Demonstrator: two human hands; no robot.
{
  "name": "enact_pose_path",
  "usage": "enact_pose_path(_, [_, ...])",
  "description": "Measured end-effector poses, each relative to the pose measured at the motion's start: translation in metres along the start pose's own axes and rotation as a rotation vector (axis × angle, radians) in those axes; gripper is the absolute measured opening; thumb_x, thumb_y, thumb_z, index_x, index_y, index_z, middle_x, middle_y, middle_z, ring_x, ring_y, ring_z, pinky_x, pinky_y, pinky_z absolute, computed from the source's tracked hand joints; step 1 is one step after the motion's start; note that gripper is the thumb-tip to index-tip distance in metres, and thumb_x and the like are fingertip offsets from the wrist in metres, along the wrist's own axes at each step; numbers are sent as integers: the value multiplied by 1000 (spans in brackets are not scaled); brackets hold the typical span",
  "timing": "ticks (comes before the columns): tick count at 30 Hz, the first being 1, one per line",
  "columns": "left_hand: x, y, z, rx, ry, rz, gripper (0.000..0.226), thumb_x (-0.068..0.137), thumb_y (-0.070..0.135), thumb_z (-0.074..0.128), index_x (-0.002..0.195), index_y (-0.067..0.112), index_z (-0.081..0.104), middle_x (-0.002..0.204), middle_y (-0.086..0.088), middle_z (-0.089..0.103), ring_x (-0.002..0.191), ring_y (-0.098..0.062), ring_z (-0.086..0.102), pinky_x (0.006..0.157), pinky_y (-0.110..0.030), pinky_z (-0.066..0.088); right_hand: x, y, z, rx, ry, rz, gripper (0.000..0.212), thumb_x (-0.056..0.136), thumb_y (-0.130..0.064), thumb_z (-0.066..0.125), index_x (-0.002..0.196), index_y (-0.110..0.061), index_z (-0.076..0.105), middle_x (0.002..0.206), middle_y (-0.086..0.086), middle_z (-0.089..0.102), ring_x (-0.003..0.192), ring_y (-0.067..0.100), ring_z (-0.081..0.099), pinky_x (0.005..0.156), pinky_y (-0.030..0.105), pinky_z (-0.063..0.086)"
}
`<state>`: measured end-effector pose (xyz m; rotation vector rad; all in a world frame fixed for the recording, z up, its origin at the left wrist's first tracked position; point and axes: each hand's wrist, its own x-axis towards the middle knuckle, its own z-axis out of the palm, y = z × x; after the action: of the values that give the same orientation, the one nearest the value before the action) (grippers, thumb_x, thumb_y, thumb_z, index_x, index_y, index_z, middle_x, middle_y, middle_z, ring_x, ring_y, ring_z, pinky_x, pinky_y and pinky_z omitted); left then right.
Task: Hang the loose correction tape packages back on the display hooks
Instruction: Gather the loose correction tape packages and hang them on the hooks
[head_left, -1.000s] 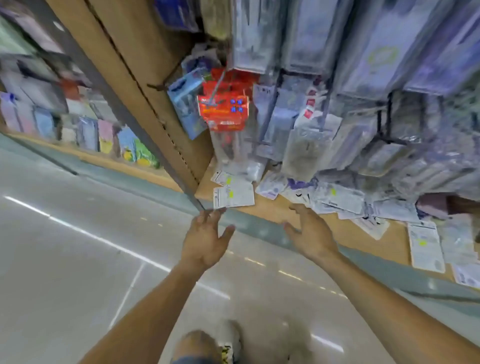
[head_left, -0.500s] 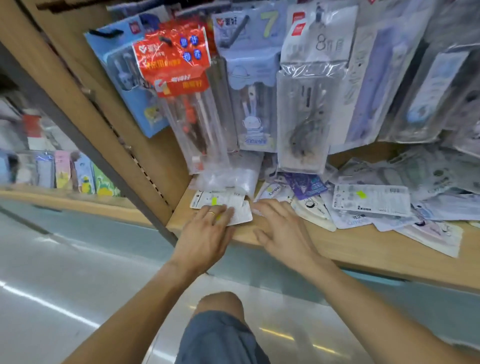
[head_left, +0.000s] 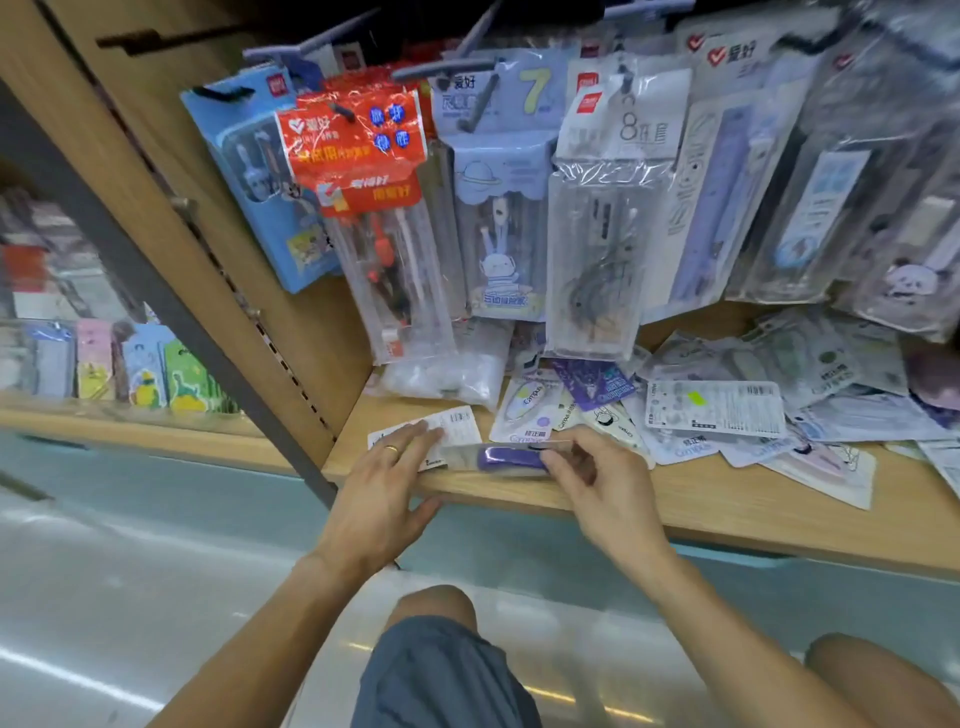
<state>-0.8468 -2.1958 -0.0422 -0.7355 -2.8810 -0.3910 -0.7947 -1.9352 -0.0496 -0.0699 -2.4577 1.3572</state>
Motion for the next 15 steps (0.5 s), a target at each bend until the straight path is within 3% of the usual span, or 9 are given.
enact_pose_path(2, [-1, -4, 0, 10, 29, 59, 69, 77, 26, 93, 139, 20, 64, 148, -8, 61, 130, -33, 62, 104, -48, 55, 0, 3, -12, 173, 22, 179, 21, 94, -31, 72, 81, -18, 62, 74, 2, 65, 70, 20, 57, 69, 38, 46])
enact_pose_path(4, [-2, -5, -1, 2, 53, 97, 61, 79, 21, 91, 136, 21, 67, 146, -6, 63, 129, -32, 63, 105, -48, 53, 6, 2, -20, 330, 31, 335, 26, 95, -31, 72, 89, -6, 65, 82, 14, 72, 71, 24, 62, 68, 39, 48])
enact_pose_path(6, [-3, -6, 1, -1, 84, 115, 48, 86, 16, 83, 132, 21, 69, 141, -5, 68, 123, -31, 67, 101, -48, 56, 12, -1, -25, 420, 37, 482, 27, 96, -25, 71, 87, 1, 66, 68, 2, 68, 62, 17, 55, 59, 29, 42])
enact_pose_path(8, [-4, -8, 0, -24, 148, 85, 30, 97, 22, 67, 126, 22, 71, 125, -4, 76, 103, -32, 73, 86, -44, 61, 17, -7, -27, 485, 34, 573, 27, 96, -23, 71, 78, -4, 64, 68, 1, 60, 62, 24, 54, 52, 26, 37])
enact_pose_path(10, [-3, -6, -8, -165, 225, -58, 25, 105, 30, 57, 121, 24, 75, 109, 4, 80, 89, -20, 72, 76, -32, 57, 17, -17, -29, 611, 24, 662, 14, 96, -17, 70, 87, -8, 63, 84, 7, 70, 67, 30, 69, 44, 25, 41])
enact_pose_path(12, [-1, 1, -18, -442, 300, -266, 19, 105, 29, 63, 115, 27, 79, 102, 14, 79, 88, -5, 70, 77, -21, 53, 12, -26, -28, 733, 30, 766, 12, 96, -12, 70, 92, -13, 59, 92, 5, 76, 68, 28, 75, 42, 24, 44])
enact_pose_path(15, [8, 4, -20, -881, 318, -673, 12, 103, 23, 66, 101, 27, 77, 98, 6, 81, 88, -11, 74, 79, -32, 59, 1, -37, -16, 773, 22, 826, 7, 94, -8, 69, 100, -8, 65, 80, 5, 76, 56, 19, 67, 38, 21, 38])
